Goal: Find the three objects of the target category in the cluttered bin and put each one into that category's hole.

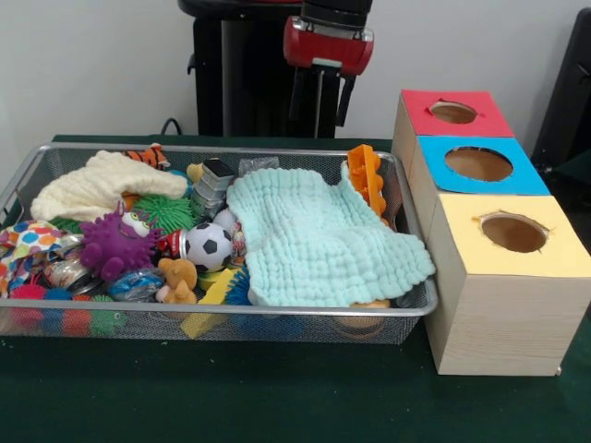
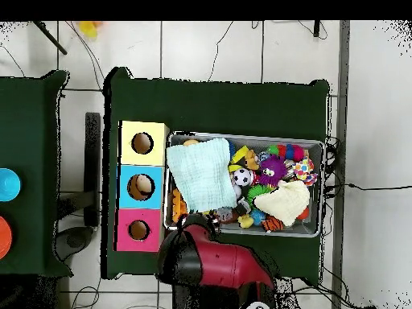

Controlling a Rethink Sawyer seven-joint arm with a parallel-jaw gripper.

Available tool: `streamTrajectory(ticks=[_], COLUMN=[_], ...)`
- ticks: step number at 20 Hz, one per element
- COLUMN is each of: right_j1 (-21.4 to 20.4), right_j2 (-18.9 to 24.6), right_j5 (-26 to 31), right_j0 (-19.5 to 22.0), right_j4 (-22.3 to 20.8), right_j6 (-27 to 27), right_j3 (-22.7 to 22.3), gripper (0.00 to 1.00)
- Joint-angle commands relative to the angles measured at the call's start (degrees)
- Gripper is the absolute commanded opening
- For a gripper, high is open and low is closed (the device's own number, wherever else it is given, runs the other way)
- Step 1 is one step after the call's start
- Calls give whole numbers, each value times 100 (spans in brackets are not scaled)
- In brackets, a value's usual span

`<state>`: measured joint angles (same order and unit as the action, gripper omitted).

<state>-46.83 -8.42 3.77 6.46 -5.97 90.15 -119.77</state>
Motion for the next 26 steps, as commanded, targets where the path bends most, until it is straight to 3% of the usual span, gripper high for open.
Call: streamTrajectory(ticks=[1, 11, 15, 26], right_j1=[430, 883, 1194, 1855], right_j2=[294, 678, 733, 920], right_j5=[-614, -901, -1155, -1186], right_j0=[307, 589, 590, 411], right_j4=[-304, -388, -447, -374], right_j6=[656, 604, 643, 662], right_j3=[673, 943, 1150, 1746], gripper=[100, 100, 100, 100])
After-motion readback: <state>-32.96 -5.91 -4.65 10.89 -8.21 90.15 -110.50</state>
